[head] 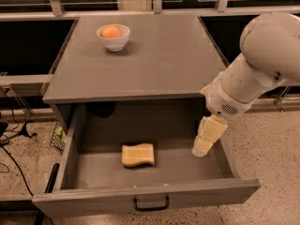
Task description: Pick sponge from top drawer and place on counter
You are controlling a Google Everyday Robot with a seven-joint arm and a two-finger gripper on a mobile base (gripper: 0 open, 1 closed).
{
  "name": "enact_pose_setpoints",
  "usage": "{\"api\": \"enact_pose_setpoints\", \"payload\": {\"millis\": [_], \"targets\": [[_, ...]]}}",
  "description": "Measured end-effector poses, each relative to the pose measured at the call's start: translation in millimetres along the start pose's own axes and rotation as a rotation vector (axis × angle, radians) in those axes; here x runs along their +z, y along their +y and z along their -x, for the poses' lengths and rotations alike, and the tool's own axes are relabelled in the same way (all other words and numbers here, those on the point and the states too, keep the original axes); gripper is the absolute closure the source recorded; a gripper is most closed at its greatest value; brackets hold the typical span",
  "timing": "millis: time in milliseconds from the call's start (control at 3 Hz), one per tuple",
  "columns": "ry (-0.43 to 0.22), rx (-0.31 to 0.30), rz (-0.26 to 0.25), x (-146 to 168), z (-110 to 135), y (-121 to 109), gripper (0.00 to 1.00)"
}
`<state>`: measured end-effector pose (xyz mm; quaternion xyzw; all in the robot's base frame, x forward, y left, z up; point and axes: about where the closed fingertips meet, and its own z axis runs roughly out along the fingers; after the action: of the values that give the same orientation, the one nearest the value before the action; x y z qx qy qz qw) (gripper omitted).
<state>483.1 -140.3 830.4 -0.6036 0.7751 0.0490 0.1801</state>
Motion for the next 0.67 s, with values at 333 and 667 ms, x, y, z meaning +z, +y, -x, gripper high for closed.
{"api": "enact_pose_setpoints", "payload": {"millis": [333, 667], "targets": [[0.001, 0.008, 0.011, 6, -4, 2, 0.0], [0.005, 0.026, 0.039, 20, -12, 7, 0.0]]}}
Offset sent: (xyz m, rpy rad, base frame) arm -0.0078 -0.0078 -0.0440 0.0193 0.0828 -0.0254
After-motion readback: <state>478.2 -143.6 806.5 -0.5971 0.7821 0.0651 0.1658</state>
